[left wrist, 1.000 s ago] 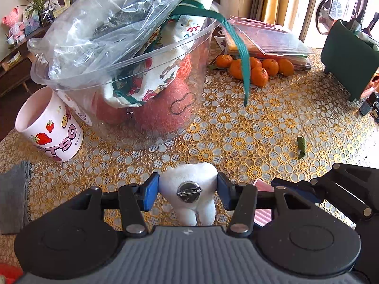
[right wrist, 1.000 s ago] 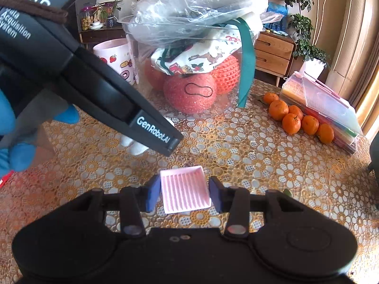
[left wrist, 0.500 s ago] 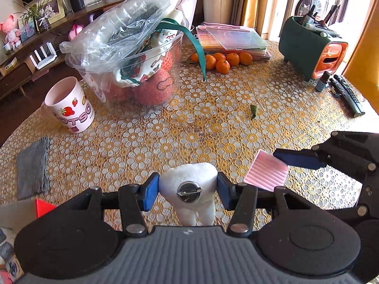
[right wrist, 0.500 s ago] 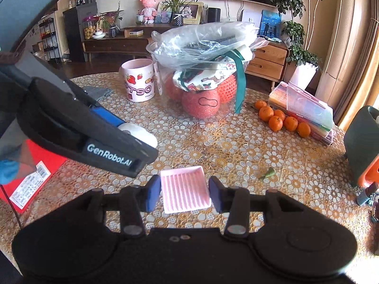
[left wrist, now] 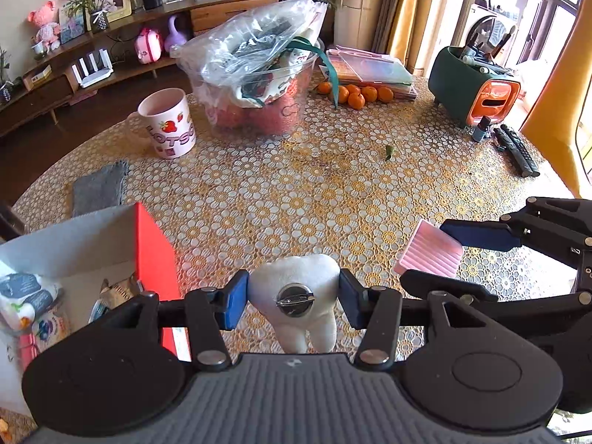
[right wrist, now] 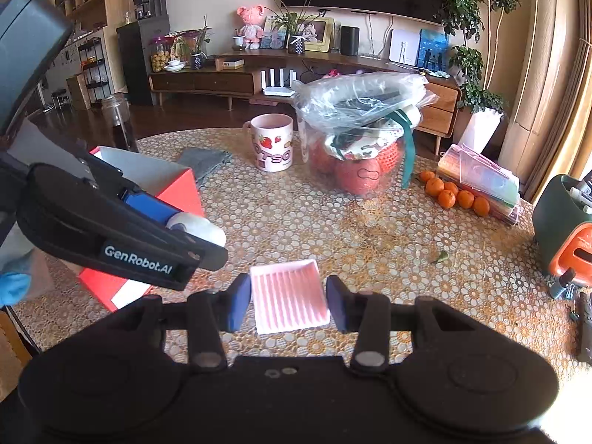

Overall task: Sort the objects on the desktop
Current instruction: 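Carry the pink comb and tooth plush over the red shoebox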

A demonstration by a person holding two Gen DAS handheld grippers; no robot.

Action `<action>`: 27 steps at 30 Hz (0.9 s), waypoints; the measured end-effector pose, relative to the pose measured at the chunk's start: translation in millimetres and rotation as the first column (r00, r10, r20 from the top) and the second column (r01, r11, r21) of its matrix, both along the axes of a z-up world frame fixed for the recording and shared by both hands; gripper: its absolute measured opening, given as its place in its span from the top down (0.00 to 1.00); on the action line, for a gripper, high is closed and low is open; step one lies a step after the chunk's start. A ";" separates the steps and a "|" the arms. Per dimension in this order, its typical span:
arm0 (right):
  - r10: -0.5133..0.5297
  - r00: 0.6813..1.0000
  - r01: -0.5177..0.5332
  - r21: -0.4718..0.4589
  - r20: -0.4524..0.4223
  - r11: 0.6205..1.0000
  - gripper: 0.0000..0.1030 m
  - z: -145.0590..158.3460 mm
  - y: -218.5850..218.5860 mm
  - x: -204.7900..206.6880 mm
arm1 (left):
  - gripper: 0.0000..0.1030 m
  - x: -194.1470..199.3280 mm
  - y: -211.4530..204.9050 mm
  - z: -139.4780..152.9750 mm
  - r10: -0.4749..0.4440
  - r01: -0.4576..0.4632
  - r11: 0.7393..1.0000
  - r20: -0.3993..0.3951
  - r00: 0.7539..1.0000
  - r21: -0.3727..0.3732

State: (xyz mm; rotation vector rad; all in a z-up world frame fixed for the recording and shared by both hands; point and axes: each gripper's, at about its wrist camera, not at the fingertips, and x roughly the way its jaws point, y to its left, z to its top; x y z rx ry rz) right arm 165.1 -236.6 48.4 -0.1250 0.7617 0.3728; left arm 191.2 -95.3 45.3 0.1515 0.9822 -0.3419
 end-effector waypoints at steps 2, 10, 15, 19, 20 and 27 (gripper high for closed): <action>0.005 1.000 -0.005 0.007 -0.004 1.000 0.58 5.3 10.1 -7.8 | 0.51 -11.1 17.3 2.4 0.024 -0.024 1.000 -0.007 1.000 -0.007; 0.021 1.000 -0.020 0.092 -0.012 0.996 0.58 18.2 51.9 -33.2 | 0.51 -46.4 87.5 6.3 0.144 -0.144 0.989 0.031 0.989 -0.025; 0.000 1.000 0.003 0.149 -0.020 0.989 0.58 16.0 75.7 -37.8 | 0.51 -58.1 128.8 5.0 0.242 -0.238 0.968 0.041 0.969 -0.073; -0.025 0.999 0.030 0.180 -0.027 0.983 0.58 15.3 92.2 -36.9 | 0.51 -62.5 155.9 6.3 0.303 -0.296 0.949 0.055 0.951 -0.106; -0.031 0.999 0.036 0.188 -0.032 0.982 0.58 15.8 96.2 -35.1 | 0.51 -63.7 163.1 5.1 0.327 -0.319 0.940 0.054 0.944 -0.120; -0.030 0.999 0.038 0.231 -0.038 0.972 0.58 19.2 125.1 -25.0 | 0.51 -62.7 203.3 -9.8 0.434 -0.429 0.889 -0.001 0.901 -0.161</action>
